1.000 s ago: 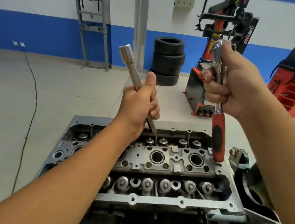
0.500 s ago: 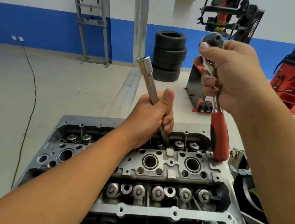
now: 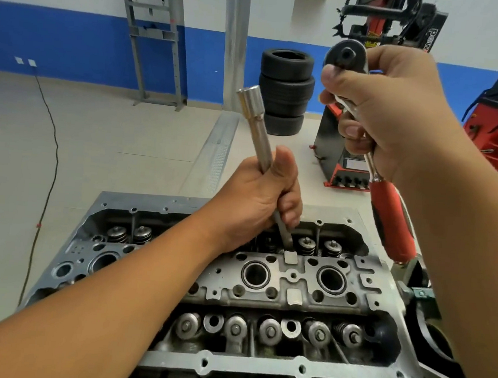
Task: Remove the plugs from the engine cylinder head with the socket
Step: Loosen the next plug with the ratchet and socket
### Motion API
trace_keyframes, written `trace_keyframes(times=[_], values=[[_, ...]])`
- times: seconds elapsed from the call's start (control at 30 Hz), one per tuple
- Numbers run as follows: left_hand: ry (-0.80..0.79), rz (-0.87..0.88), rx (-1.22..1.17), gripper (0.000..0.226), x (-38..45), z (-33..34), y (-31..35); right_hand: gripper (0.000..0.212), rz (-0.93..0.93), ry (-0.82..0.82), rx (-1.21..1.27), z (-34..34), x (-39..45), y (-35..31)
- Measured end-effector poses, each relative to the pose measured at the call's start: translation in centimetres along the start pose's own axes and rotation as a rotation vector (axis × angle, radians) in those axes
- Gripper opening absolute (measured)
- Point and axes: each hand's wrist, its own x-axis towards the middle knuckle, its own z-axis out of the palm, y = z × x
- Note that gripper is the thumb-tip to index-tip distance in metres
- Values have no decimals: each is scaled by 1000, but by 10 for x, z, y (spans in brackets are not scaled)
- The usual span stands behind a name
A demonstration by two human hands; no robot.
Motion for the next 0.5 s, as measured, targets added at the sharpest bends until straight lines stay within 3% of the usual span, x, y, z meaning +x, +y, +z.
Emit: trace_keyframes(times=[0.33, 0.5], values=[[69, 71, 183, 52, 0, 6, 0, 32, -14, -27, -103, 7, -22, -20], [120, 87, 188, 51, -1, 8, 3, 21, -37, -28, -155, 3, -33, -33]])
